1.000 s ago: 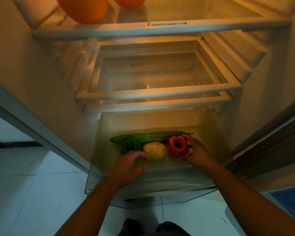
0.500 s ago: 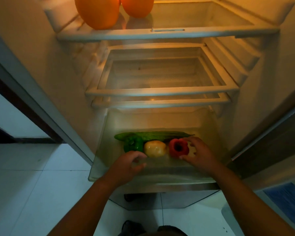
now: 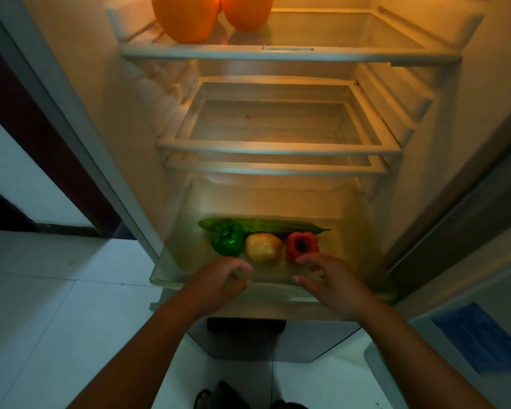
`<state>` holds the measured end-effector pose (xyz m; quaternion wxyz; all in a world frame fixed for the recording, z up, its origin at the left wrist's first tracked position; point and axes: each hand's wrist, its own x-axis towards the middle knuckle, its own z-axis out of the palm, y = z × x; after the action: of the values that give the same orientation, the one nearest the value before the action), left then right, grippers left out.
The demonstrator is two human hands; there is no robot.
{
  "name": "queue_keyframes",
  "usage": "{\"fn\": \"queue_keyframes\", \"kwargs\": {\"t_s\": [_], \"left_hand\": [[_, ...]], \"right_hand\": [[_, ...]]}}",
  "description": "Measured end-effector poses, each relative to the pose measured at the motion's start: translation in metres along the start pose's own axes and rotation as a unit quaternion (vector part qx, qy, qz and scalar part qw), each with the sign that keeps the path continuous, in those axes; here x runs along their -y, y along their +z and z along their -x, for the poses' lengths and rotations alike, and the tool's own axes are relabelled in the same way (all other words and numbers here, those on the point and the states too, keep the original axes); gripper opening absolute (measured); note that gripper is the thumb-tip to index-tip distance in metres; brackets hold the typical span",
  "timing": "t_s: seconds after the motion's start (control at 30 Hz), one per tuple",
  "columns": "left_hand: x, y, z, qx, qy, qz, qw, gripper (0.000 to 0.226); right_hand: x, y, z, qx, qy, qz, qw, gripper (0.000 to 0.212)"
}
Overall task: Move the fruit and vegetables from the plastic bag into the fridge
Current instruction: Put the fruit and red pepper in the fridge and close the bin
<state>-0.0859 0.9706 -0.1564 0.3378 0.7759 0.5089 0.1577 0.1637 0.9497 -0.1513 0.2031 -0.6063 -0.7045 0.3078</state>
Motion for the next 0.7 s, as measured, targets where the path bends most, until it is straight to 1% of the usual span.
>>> {"fn": "queue_keyframes", "kwargs": {"t_s": [0.07,0.17,0.23,0.3,0.4,0.47,0.6,0.7], "left_hand": [[0.002,0.0,0.004,0.004,0.02,-0.001,1.0,0.023],[0.005,-0.003,0.009,0.016,0.031,-0.01,0.999,0.031],[0.009,-0.003,0.012,0.02,0.042,-0.045,0.998,0.033],[0.013,-0.003,0.012,0.014,0.066,-0.076,0.995,0.029],[0.017,-0.002,0.011,0.008,0.095,-0.086,0.992,0.024],[0.022,-0.002,0.007,0.01,0.112,-0.078,0.991,0.024],[0.027,-0.004,-0.005,0.004,0.115,-0.062,0.991,0.021],[0.027,-0.008,-0.017,0.008,0.116,-0.061,0.991,0.022]], "right_hand": [[0.005,0.004,0.01,0.017,-0.011,0.016,1.0,0.034],[0.005,0.013,0.022,0.02,-0.025,0.052,0.998,0.038],[0.004,0.02,0.026,0.008,-0.023,0.084,0.996,0.039],[0.004,0.024,0.027,-0.017,-0.025,0.103,0.994,0.032],[0.006,0.028,0.026,-0.04,-0.02,0.108,0.993,0.019],[0.007,0.029,0.025,-0.046,-0.008,0.112,0.993,0.014],[0.01,0.029,0.015,-0.067,0.002,0.107,0.992,0.012],[0.009,0.026,0.004,-0.069,0.011,0.092,0.993,0.011]]}}
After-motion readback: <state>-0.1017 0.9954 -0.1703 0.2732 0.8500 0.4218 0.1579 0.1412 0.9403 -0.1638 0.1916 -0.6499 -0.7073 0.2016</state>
